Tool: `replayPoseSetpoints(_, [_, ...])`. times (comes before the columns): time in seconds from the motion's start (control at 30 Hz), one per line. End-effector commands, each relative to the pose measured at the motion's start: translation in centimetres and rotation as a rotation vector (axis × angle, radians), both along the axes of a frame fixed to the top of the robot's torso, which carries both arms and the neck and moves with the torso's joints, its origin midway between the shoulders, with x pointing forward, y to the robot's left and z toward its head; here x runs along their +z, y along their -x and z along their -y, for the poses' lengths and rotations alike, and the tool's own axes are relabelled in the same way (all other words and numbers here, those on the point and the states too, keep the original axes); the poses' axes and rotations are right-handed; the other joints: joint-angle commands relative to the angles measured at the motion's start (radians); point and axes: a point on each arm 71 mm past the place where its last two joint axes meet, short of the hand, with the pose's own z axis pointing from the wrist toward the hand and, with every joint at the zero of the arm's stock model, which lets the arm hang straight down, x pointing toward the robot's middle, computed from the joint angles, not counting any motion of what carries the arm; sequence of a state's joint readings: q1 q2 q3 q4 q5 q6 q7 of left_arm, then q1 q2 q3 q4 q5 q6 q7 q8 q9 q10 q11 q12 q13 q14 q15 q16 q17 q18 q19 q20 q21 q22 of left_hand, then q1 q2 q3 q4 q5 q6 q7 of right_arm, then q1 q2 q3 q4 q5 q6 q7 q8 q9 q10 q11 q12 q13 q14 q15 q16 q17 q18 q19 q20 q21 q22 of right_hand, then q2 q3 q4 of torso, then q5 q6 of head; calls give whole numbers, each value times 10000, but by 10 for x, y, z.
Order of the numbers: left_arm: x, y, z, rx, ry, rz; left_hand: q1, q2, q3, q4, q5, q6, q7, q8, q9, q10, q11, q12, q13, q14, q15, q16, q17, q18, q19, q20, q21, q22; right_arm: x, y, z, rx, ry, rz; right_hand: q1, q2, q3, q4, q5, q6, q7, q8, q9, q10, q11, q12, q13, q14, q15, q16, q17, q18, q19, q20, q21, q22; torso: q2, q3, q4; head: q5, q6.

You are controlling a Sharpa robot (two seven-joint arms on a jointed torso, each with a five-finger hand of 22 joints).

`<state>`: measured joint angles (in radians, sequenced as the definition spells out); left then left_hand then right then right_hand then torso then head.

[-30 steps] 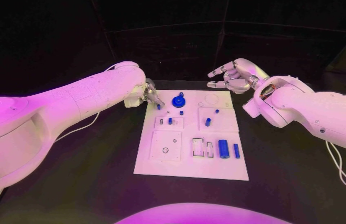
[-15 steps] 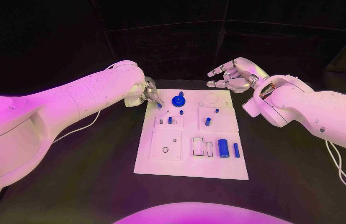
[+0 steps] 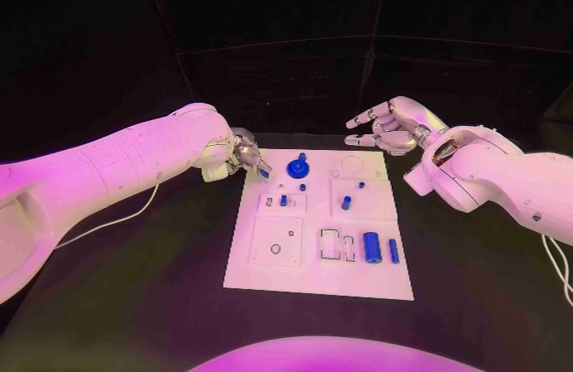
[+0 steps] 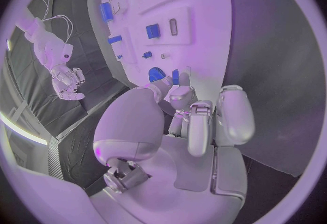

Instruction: Assemble the parts on the task board

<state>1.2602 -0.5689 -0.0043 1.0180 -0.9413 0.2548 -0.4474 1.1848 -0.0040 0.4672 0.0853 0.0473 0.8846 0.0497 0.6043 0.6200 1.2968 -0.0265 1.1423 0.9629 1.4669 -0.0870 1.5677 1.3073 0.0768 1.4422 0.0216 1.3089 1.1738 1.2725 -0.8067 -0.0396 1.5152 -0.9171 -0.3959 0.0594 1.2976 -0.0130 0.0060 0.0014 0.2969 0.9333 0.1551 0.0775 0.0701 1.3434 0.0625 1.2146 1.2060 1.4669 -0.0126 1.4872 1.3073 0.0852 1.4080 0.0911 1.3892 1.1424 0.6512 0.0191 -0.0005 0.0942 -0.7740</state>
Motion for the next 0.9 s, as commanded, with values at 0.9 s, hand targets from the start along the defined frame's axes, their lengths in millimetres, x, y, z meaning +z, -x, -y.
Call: replayPoseSetpoints(0.9, [-12,47,15,-805,-608,1033,-188,-138,1274,-1109,14,131,-56,122,72,165,-24,74,73,1039,7,31,2635,43,21,13,11,95,1,-1,2,19,15,-10,16,105,-50,-10,70,52,-15,53,-6,-82,6,-54,-19,630,-24,-44,701,-36,-74,-17,-41,-11,-1,-5,1,141,-38])
